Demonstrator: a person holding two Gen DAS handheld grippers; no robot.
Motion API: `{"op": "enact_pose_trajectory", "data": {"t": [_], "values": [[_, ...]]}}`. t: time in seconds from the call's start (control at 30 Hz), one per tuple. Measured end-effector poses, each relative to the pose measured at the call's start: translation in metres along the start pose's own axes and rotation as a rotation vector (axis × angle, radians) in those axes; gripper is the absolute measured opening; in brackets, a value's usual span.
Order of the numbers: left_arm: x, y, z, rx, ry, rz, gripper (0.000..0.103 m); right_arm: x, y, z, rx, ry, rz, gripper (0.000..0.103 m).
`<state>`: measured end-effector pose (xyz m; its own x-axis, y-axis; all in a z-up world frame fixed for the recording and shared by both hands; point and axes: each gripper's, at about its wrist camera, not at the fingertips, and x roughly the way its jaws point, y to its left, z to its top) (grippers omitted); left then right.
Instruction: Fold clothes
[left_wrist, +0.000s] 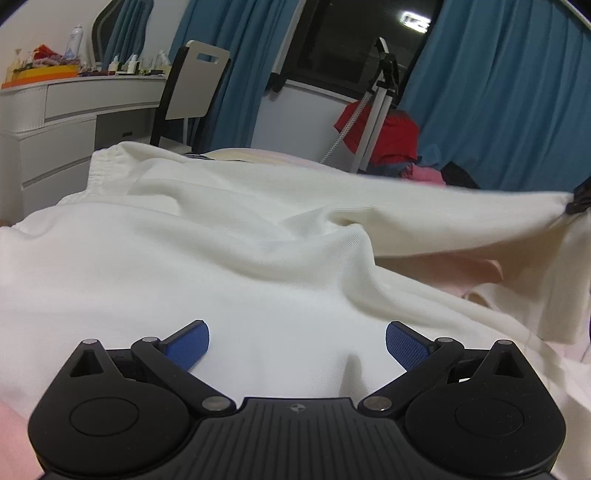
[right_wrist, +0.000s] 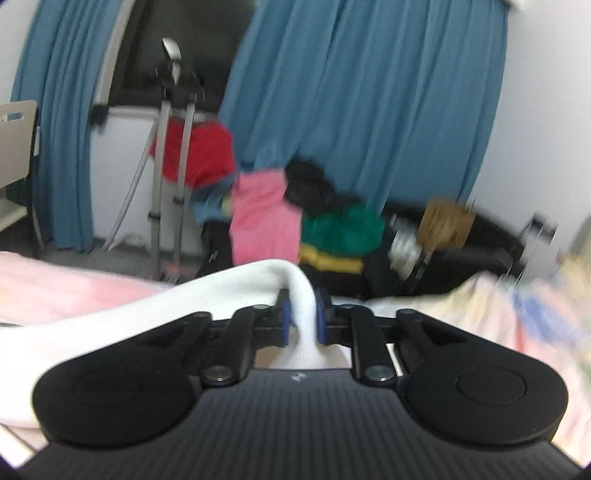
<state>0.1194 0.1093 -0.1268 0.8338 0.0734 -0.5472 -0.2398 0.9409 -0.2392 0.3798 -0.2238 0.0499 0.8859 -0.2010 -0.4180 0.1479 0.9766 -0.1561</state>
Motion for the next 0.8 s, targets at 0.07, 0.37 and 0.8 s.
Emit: {"op": "enact_pose_trajectory", "data": {"t": [0.07,0.37,0.8], "values": [[0.002,-0.003,-0.001,0.019,-0.002,0.001,0.103,0.008,-0.012,-0.014,0.096,0.041,0.044,0.036],[0.004,-0.011,-0.01,0.094,-0.009,0.0,0.103,-0.073,-0.057,-0.13,0.478,0.11,0.074,0.066],[-0.015,-0.067,-0.036,0.417,-0.074,-0.078,0.103,-0.15,-0.078,-0.185,0.709,0.09,0.081,0.068]]}}
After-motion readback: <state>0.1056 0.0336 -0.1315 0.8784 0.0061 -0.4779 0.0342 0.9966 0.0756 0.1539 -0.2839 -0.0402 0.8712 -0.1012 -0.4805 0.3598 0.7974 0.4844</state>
